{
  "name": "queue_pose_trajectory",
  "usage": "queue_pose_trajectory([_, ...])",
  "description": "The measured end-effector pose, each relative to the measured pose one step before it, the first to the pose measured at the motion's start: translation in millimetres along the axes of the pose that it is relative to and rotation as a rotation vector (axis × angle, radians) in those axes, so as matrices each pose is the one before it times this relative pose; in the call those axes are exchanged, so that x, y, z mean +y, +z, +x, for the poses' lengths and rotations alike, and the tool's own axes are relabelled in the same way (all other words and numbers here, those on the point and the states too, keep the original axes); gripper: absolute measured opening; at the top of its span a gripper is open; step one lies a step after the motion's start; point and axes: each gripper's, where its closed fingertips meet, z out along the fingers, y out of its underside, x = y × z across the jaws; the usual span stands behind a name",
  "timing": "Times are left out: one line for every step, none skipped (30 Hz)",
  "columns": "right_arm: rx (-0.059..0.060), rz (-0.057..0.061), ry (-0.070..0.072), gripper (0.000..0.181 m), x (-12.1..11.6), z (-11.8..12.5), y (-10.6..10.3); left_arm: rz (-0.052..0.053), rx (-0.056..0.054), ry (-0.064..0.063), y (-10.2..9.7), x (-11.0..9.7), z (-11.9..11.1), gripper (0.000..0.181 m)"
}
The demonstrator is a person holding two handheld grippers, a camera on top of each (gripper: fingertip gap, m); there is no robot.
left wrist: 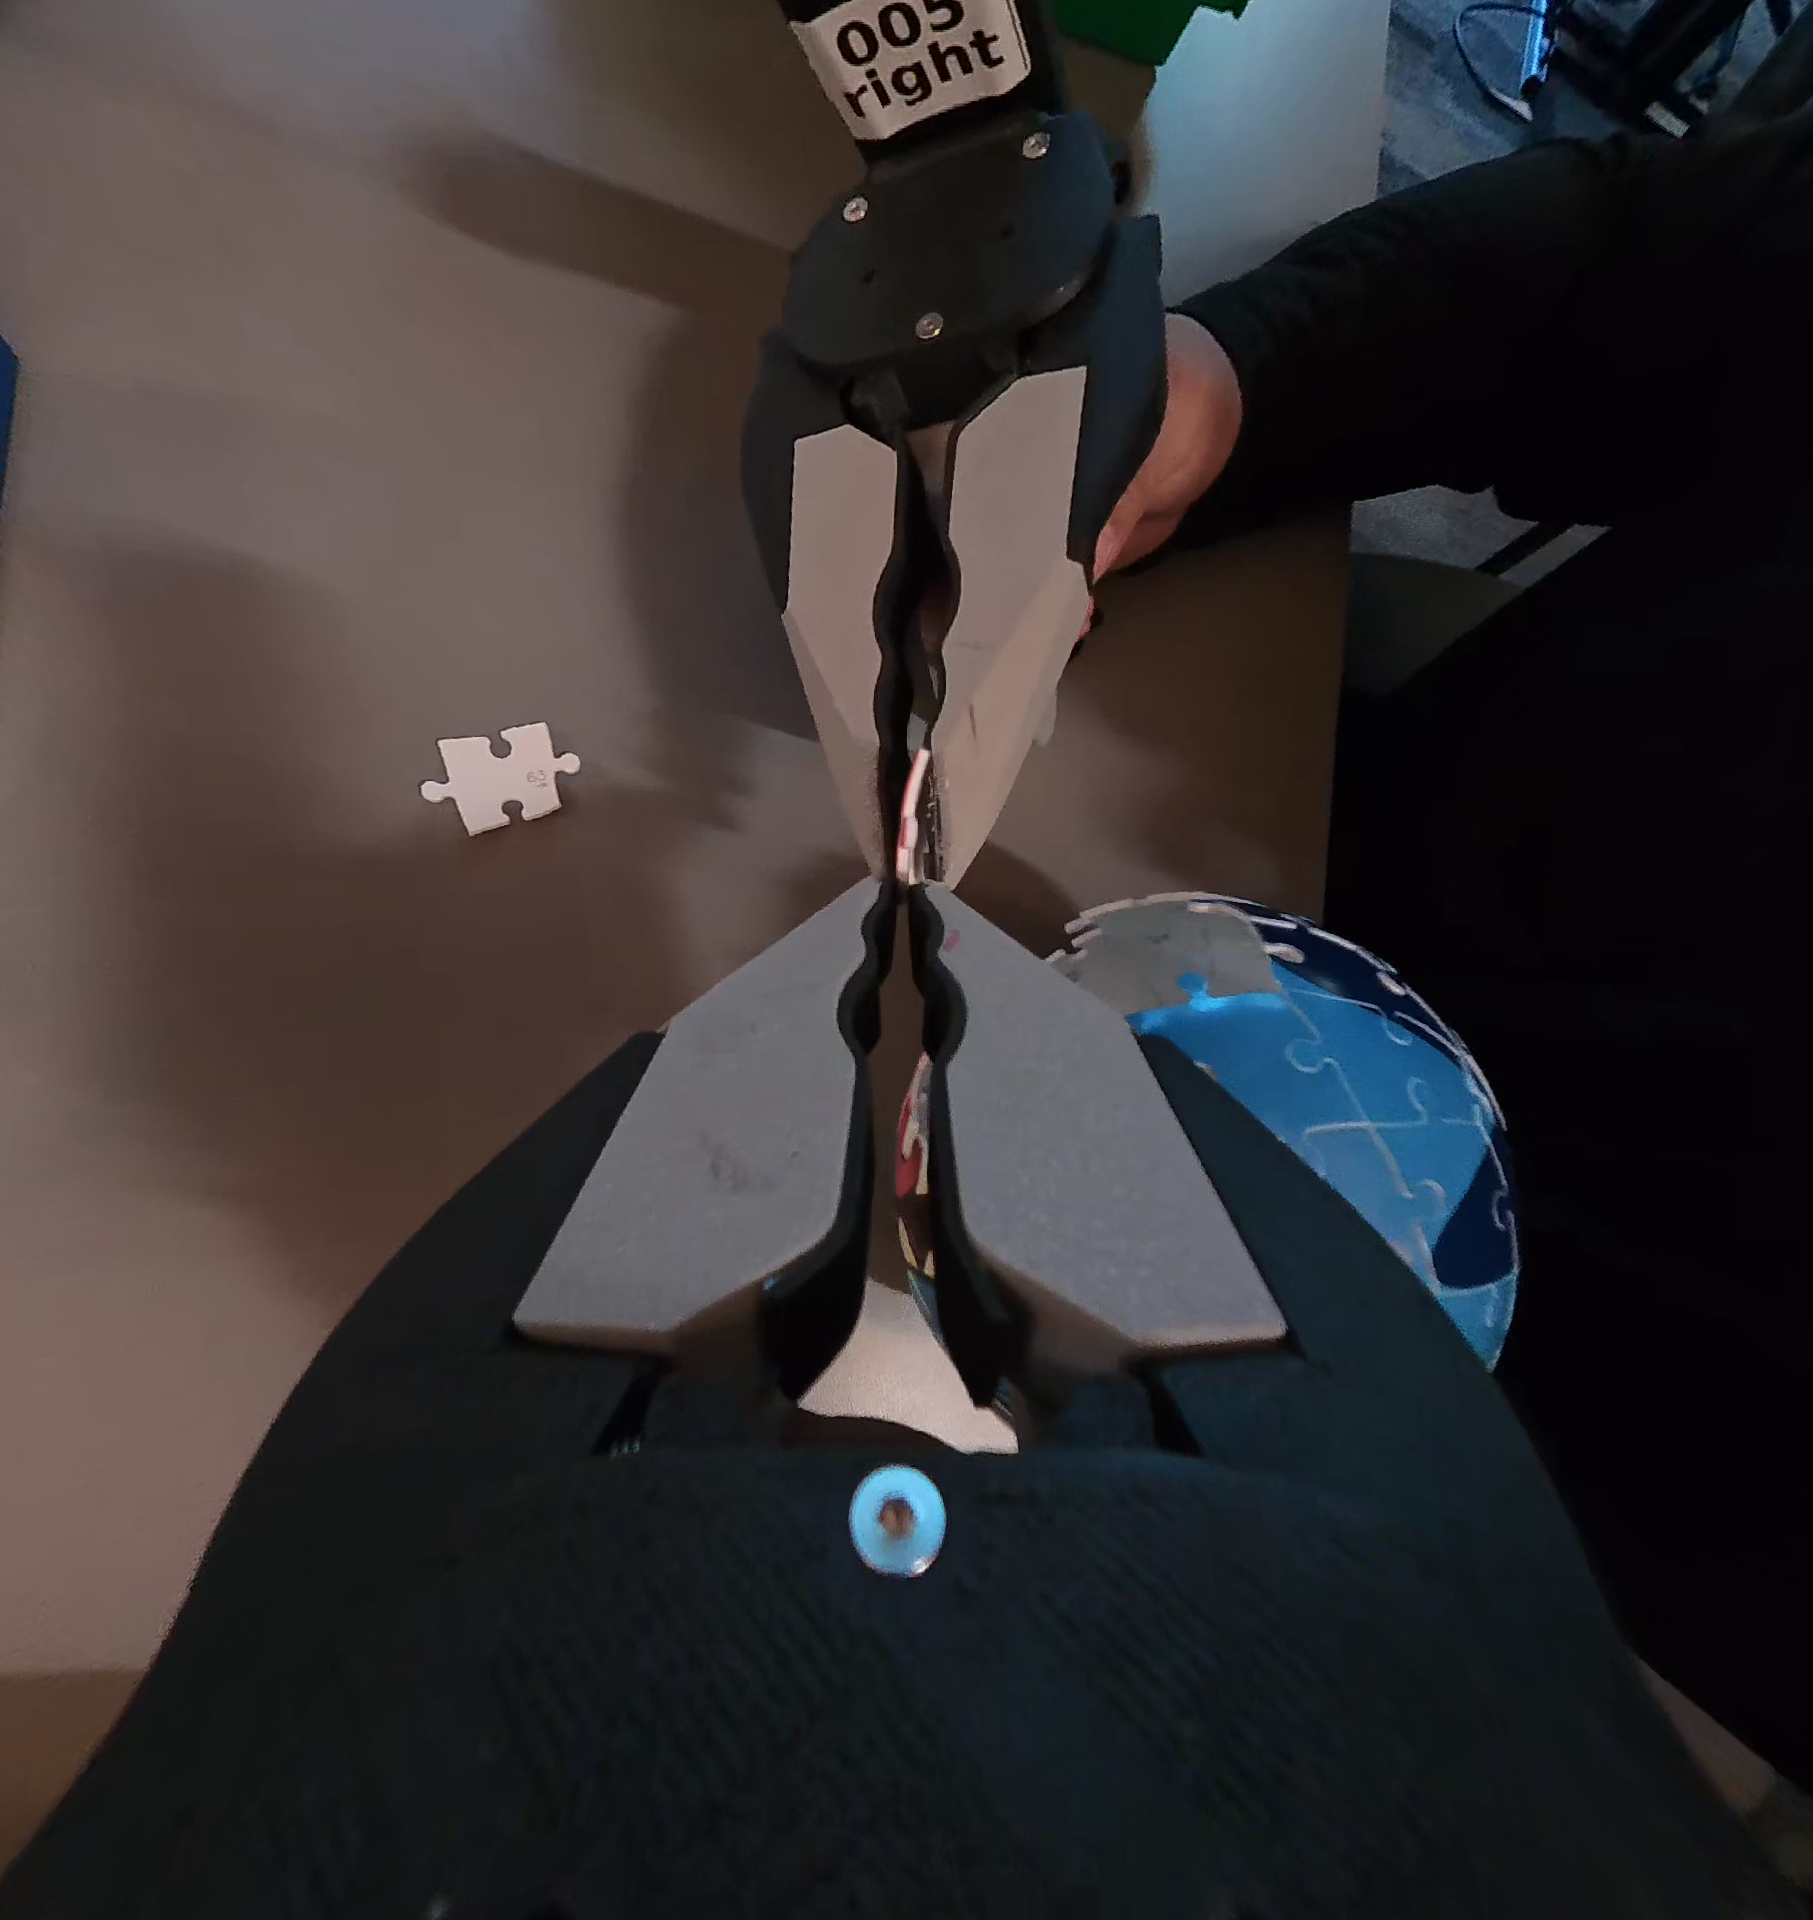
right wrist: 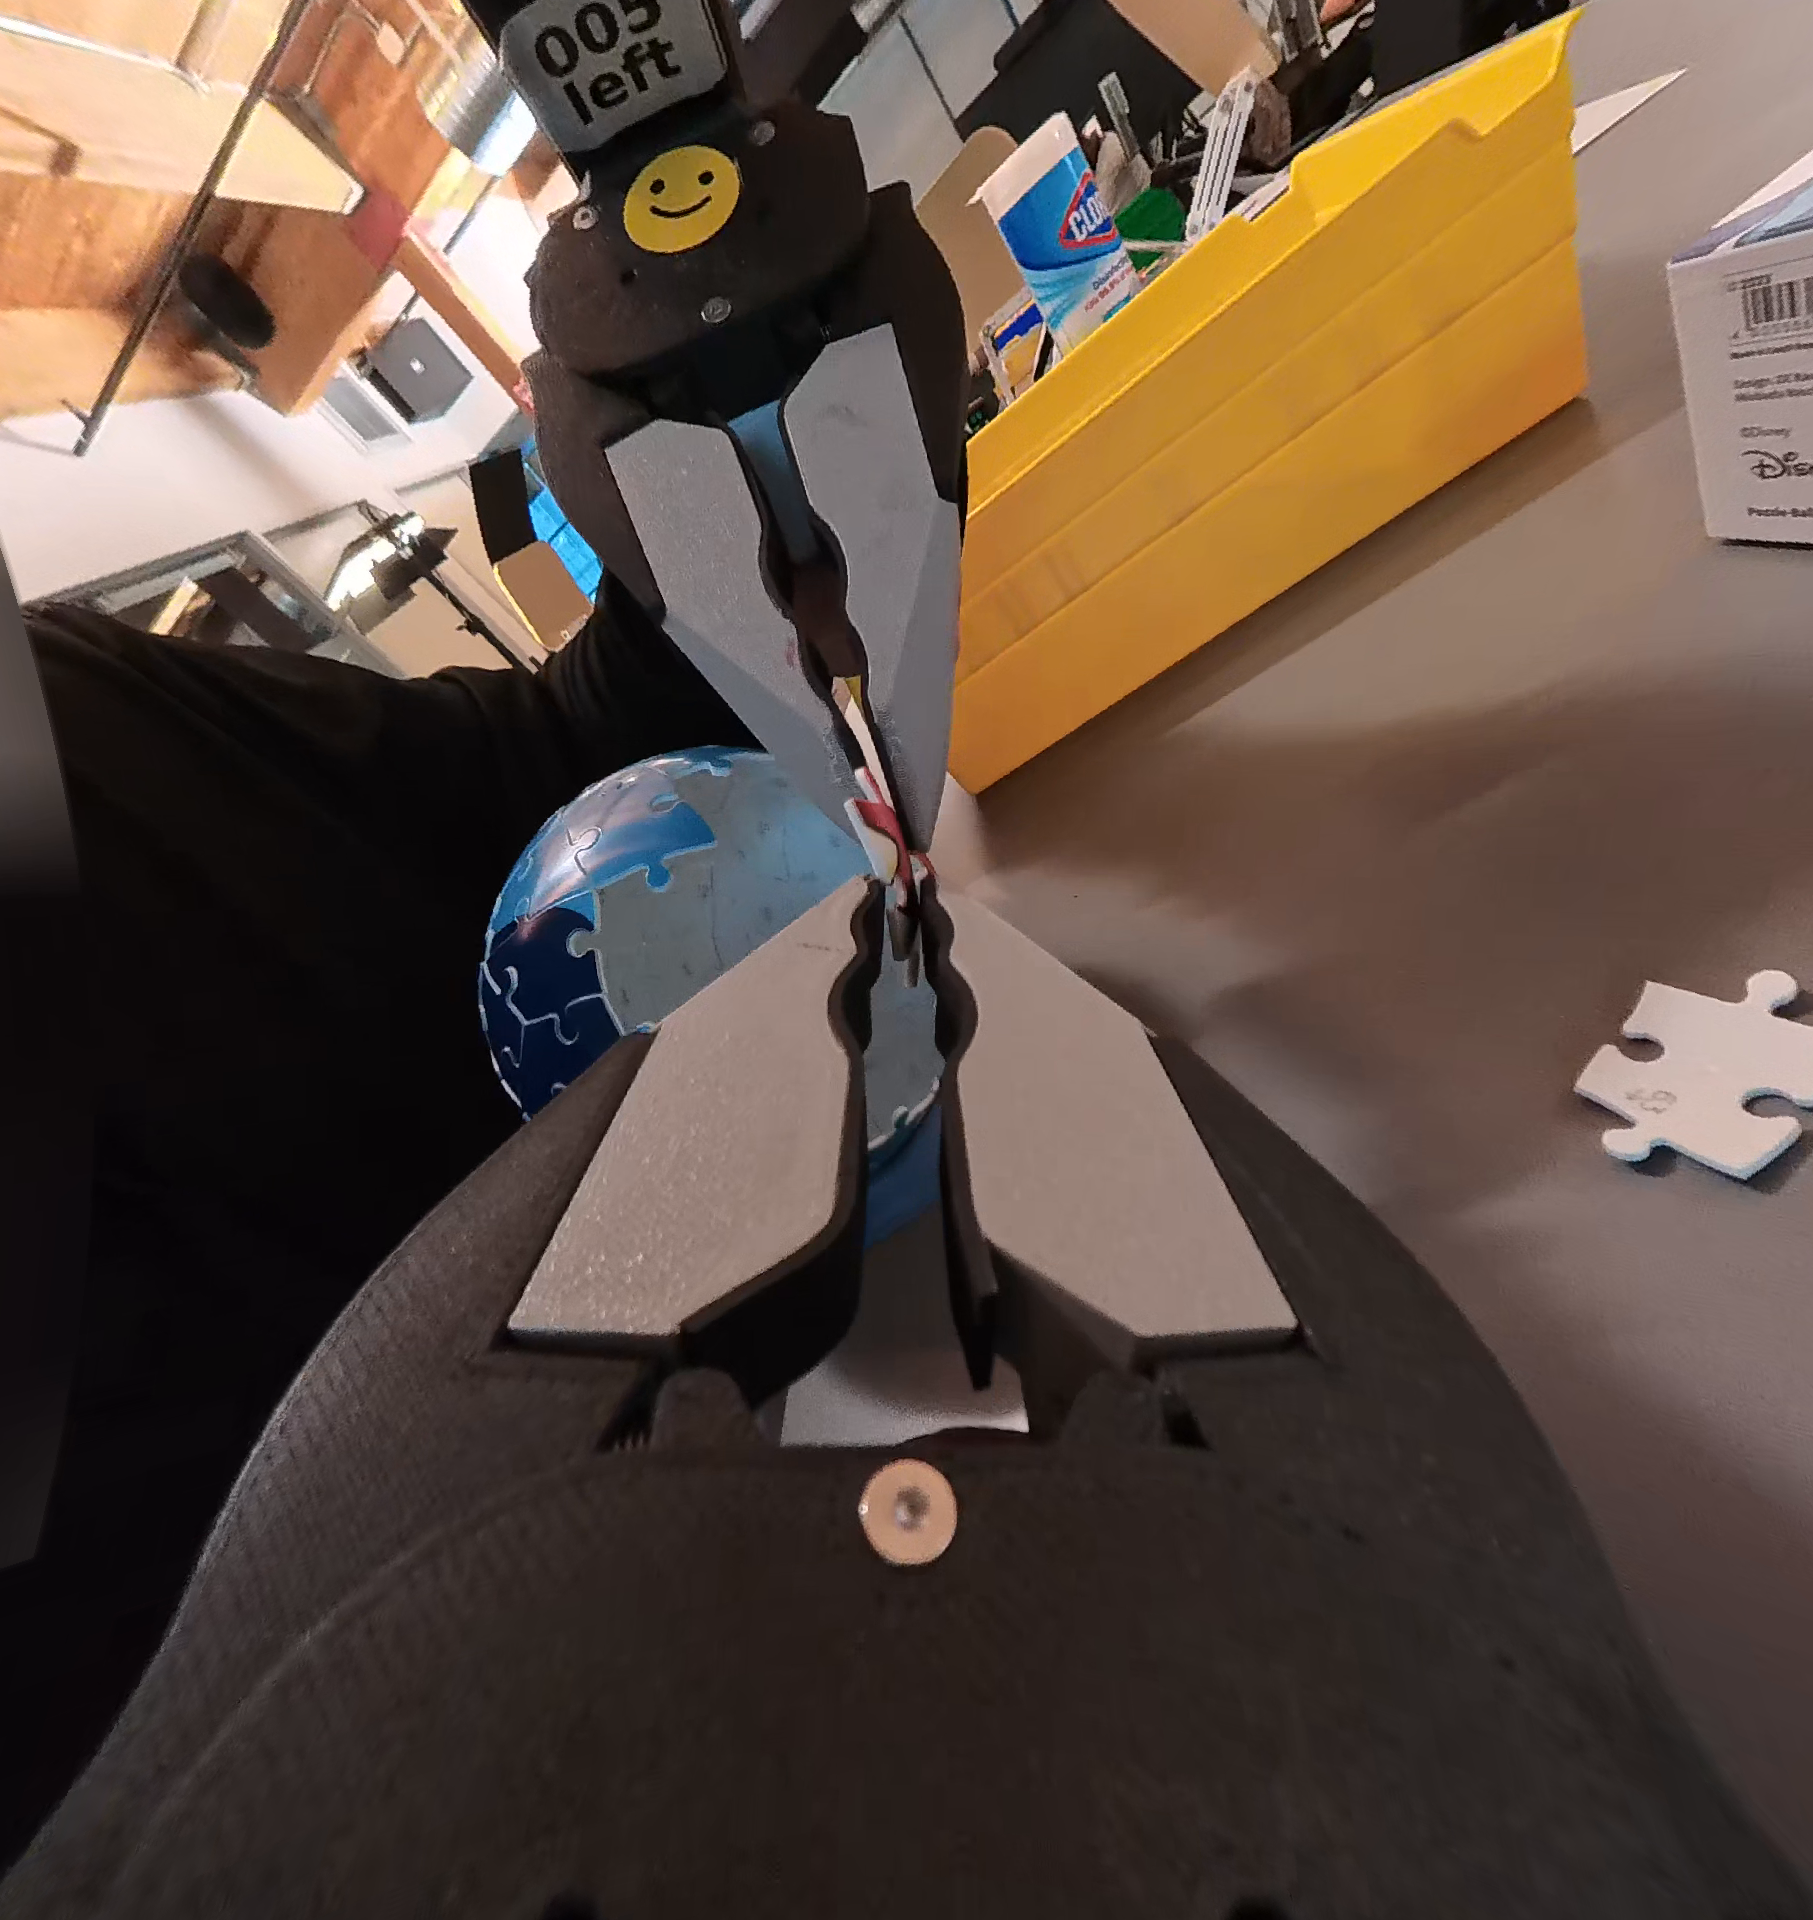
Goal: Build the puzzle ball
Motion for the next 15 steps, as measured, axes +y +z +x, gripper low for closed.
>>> queue_pose_trajectory([0.0047,-0.0123,-0.0093,0.004,0.79,0.54,-1.01,-0.0043,0.0044,-0.0034,0.06,0.86,-0.04,0.0])
queue_pose_trajectory([0.0181,-0.0017,-0.019,0.006,-1.19,1.87,-2.06,-0.0045,0.0041,-0.0056,-0.18,0.84,-0.52,0.0])
queue_pose_trajectory([0.0224,0.0073,-0.0221,0.008,-2.65,1.91,-2.72,-0.0028,0.0056,-0.008,-0.23,0.71,-0.57,0.0])
queue_pose_trajectory([0.0159,0.006,-0.0182,0.009,-2.9,0.8,-2.6,0.0006,0.006,-0.0087,0.0,0.11,-0.38,0.0])
queue_pose_trajectory([0.011,-0.0011,-0.0124,0.008,-1.48,-0.04,-1.58,-0.0007,0.0066,-0.0089,0.15,0.07,0.12,0.0])
queue_pose_trajectory([0.0089,-0.008,-0.0097,0.008,-0.06,-0.58,-0.32,-0.0051,0.0079,-0.0046,0.59,0.49,0.85,0.0])
queue_pose_trajectory([0.0091,-0.0089,-0.0114,0.008,0.46,-0.93,0.61,-0.0115,0.0023,0.0009,1.14,1.41,0.53,0.0])
queue_pose_trajectory([0.0091,-0.0065,-0.0162,0.008,0.19,-0.99,0.85,-0.0182,0.0017,0.0047,1.54,2.58,0.66,0.0])
queue_pose_trajectory([0.0107,-0.0045,-0.0206,0.008,-0.46,-0.83,0.42,-0.0136,-0.0011,0.0033,1.54,1.98,0.15,0.0])
queue_pose_trajectory([0.0096,-0.0019,-0.0199,0.007,-1.1,-0.69,-0.15,-0.0077,0.0016,-0.0034,1.21,0.82,0.12,0.0])
queue_pose_trajectory([0.0068,-0.0051,-0.0133,0.004,-0.31,-0.54,-0.34,-0.0038,0.0044,-0.0058,0.73,0.28,0.03,0.0])
queue_pose_trajectory([0.0104,-0.0129,-0.0044,0.0,1.37,0.77,-0.05,-0.0034,0.0029,-0.0018,0.28,0.35,-0.32,0.0])
queue_pose_trajectory([0.0126,-0.0124,0.0019,0.0,1.72,1.73,0.11,-0.0044,0.001,0.0028,0.44,0.98,-0.47,0.0])
queue_pose_trajectory([0.0032,-0.0065,0.0026,0.0,1.16,0.35,0.32,-0.0014,0.0011,0.0007,0.33,0.77,-0.3,0.0])
queue_pose_trajectory([-0.0063,-0.0048,0.0039,0.0,1.0,-0.78,0.46,-0.0001,0.0075,-0.0002,0.07,0.93,0.81,0.0])
